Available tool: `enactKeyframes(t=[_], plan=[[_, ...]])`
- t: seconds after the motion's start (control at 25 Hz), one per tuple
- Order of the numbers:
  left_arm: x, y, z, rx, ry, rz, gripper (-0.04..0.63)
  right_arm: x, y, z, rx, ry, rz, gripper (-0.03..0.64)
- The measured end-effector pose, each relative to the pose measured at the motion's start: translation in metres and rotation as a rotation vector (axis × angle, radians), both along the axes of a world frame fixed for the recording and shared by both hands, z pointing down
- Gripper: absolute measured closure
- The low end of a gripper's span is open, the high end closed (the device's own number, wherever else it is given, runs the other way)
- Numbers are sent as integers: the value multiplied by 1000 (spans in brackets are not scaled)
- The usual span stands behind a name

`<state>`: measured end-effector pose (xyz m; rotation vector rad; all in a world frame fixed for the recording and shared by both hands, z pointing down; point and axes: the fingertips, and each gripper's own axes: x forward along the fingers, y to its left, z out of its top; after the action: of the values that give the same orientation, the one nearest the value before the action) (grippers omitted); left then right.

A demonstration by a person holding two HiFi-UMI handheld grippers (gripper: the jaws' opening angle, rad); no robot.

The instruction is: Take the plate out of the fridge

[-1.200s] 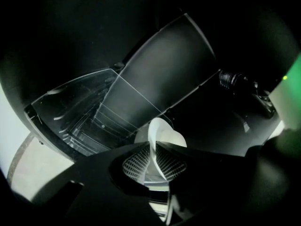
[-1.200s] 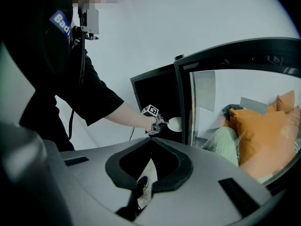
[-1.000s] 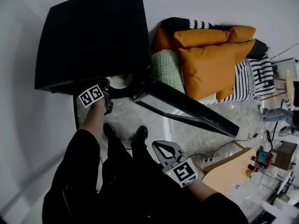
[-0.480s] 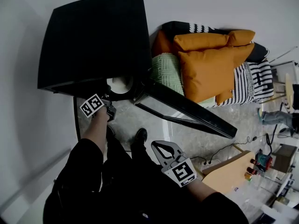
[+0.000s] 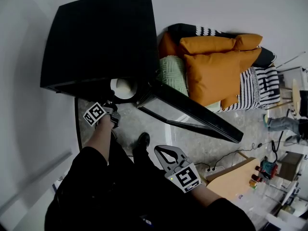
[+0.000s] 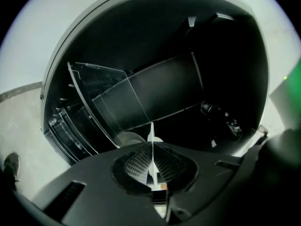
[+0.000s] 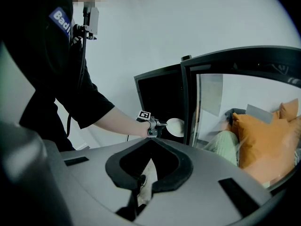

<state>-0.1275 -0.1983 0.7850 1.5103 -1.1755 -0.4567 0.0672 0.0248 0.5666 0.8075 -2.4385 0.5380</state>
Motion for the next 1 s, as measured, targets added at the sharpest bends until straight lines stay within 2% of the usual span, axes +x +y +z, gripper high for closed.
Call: enactKeyframes(t=[0.52,0.8,1.0], plan=[[0,0,-10,59,114,-11,583,-6,4,3,-7,9,-15,607],[-2,4,-2,35,71,8,583,-8,3,3,-35,18,-11,607],[-2,11,8,5,66,-20,581,-9,4,2,-51,25,-14,608]])
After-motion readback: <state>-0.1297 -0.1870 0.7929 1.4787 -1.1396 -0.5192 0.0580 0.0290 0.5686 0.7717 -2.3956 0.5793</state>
